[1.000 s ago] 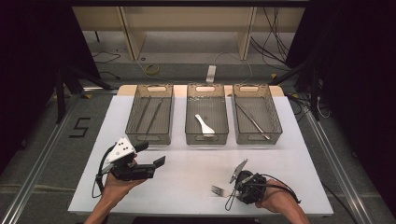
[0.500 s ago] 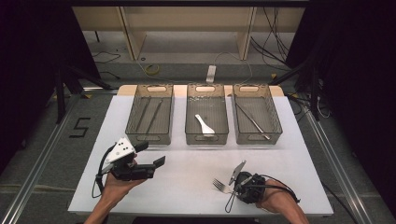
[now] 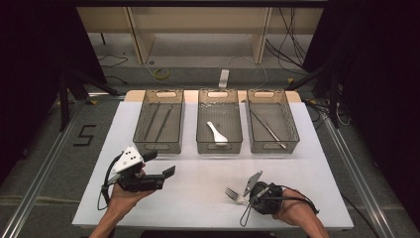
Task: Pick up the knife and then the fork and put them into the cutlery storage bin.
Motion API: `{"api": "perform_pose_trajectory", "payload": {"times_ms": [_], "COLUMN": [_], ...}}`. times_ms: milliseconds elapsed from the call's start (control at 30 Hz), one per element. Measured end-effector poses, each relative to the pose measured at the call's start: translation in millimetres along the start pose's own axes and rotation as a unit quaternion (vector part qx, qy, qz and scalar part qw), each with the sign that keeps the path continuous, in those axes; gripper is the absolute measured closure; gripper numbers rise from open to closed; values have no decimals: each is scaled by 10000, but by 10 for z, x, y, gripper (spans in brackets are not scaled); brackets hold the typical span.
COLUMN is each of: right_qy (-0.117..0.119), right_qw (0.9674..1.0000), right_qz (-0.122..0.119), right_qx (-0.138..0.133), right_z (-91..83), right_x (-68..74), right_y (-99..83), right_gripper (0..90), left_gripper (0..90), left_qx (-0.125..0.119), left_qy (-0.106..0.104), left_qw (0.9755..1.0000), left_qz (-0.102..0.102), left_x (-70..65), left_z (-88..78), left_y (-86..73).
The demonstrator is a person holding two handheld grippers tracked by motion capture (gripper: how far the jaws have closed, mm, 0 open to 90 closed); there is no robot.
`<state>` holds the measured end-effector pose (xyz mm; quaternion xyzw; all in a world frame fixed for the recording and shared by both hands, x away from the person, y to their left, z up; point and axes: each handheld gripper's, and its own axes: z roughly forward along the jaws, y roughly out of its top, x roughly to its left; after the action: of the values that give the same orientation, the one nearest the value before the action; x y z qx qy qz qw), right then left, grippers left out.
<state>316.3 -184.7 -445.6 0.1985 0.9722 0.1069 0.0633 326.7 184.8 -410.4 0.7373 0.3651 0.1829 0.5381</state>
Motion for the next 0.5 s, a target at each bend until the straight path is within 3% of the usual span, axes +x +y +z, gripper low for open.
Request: {"api": "perform_pose_trajectory", "payload": {"times_ms": [300, 500], "right_qy": [-132, -204], "right_qw": [9992, 9962], "right_qz": [70, 321], "right_qx": [-361, -786], "right_z": [-146, -322], "right_x": [-48, -156], "right_y": [-17, -58], "right_gripper": [852, 853], "left_gripper": [155, 155], "left_qx": [-15, -15], "left_qy": [13, 24], "left_qw": [10000, 10000], "left_qz": [-24, -32], "left_x": [-2, 2], "left_z": [6, 7], "left_y": [-1, -3]}}
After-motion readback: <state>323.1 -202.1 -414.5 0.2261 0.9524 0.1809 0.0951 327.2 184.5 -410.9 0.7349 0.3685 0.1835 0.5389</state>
